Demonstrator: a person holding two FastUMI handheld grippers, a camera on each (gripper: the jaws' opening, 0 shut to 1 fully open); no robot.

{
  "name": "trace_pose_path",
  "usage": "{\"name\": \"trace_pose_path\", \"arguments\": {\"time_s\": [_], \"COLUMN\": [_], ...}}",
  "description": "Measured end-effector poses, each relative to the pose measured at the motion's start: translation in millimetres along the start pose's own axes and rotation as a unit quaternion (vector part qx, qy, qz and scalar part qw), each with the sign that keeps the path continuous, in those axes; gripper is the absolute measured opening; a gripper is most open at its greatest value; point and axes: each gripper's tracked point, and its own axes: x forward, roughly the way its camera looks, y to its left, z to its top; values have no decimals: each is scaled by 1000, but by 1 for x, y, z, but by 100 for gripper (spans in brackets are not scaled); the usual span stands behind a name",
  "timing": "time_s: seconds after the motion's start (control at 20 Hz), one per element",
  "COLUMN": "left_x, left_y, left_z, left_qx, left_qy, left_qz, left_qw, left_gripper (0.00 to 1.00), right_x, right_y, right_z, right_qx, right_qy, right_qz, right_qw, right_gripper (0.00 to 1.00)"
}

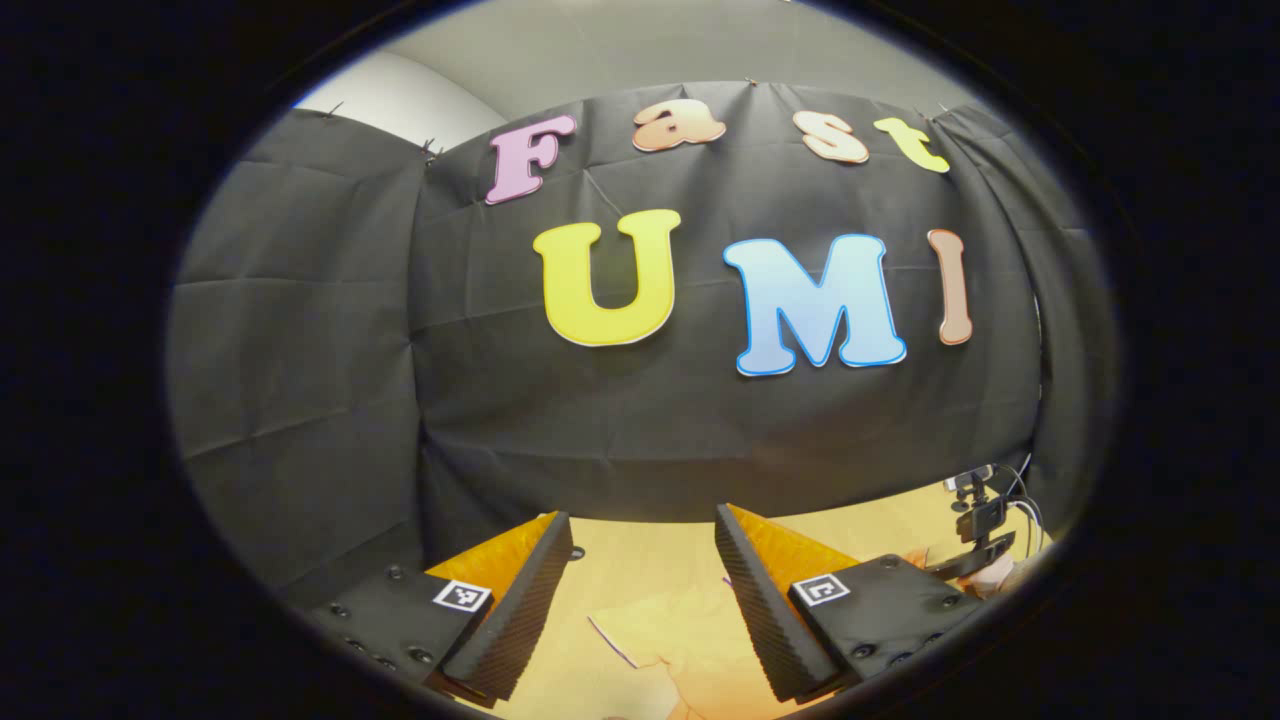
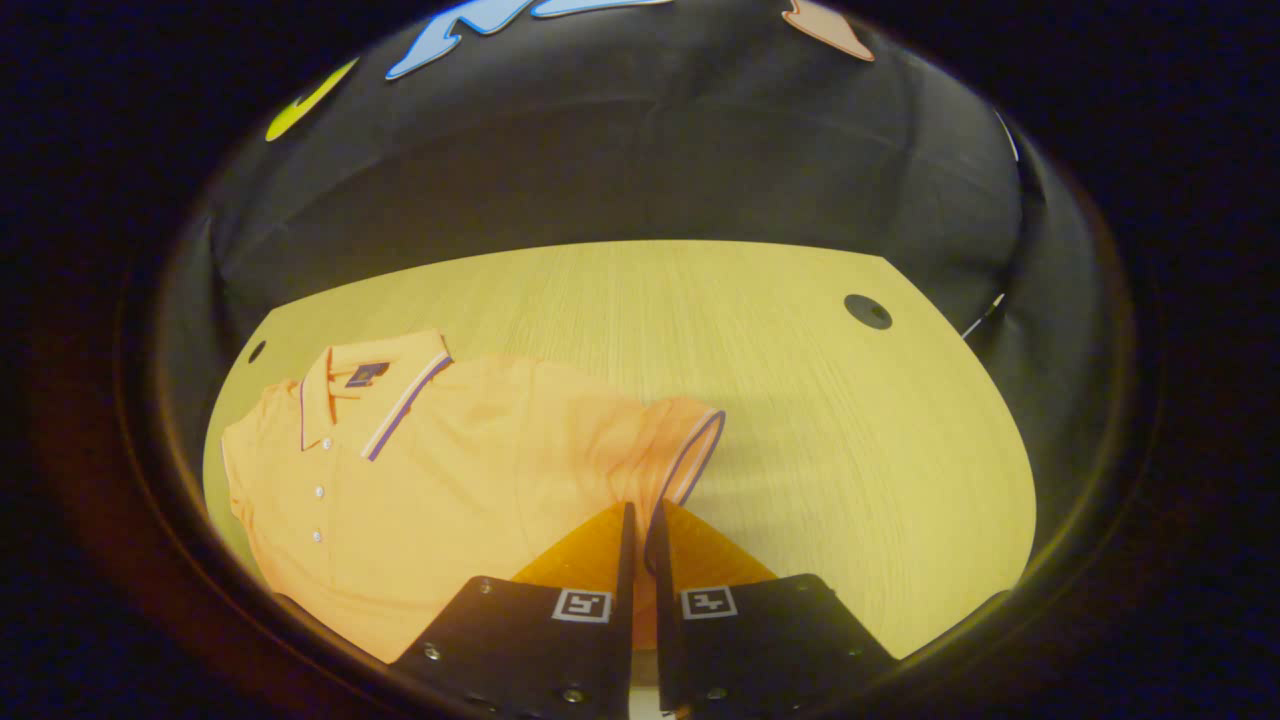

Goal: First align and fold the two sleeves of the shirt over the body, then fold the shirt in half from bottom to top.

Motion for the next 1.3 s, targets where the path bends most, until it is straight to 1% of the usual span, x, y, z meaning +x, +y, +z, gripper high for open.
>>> {"name": "trace_pose_path", "arguments": {"time_s": [0.15, 0.3, 0.45, 0.55, 0.65, 0.85, 0.95, 1.1, 1.3], "left_x": [-2, -3, -4, -5, -8, -13, -14, -12, -6], "left_y": [5, 8, 13, 18, 24, 41, 47, 54, 57], "left_z": [-1, -3, -3, -5, -6, -11, -14, -23, -37], "left_qx": [-3, -8, -12, -15, -17, -16, -14, -16, -20], "left_qy": [1, 1, 1, 2, 3, 5, 9, 16, 26], "left_qz": [4, 4, 6, 9, 14, 27, 31, 34, 33], "left_qw": [1000, 1000, 1000, 1000, 1000, 1000, 999, 999, 999], "left_gripper": [94, 95, 95, 95, 94, 95, 95, 95, 94], "right_x": [-8, -23, -35, -42, -45, -46, -43, -40, -42], "right_y": [7, 30, 68, 98, 128, 164, 173, 178, 176], "right_z": [10, 29, 47, 52, 50, 37, 27, 17, 22], "right_qx": [-23, -49, -70, -79, -85, -108, -119, -130, -117], "right_qy": [-15, -46, -70, -76, -74, -62, -50, -35, -39], "right_qz": [-4, 14, 47, 72, 98, 124, 131, 130, 125], "right_qw": [1000, 998, 994, 991, 989, 984, 983, 982, 985], "right_gripper": [11, 11, 11, 11, 11, 11, 11, 11, 11]}}
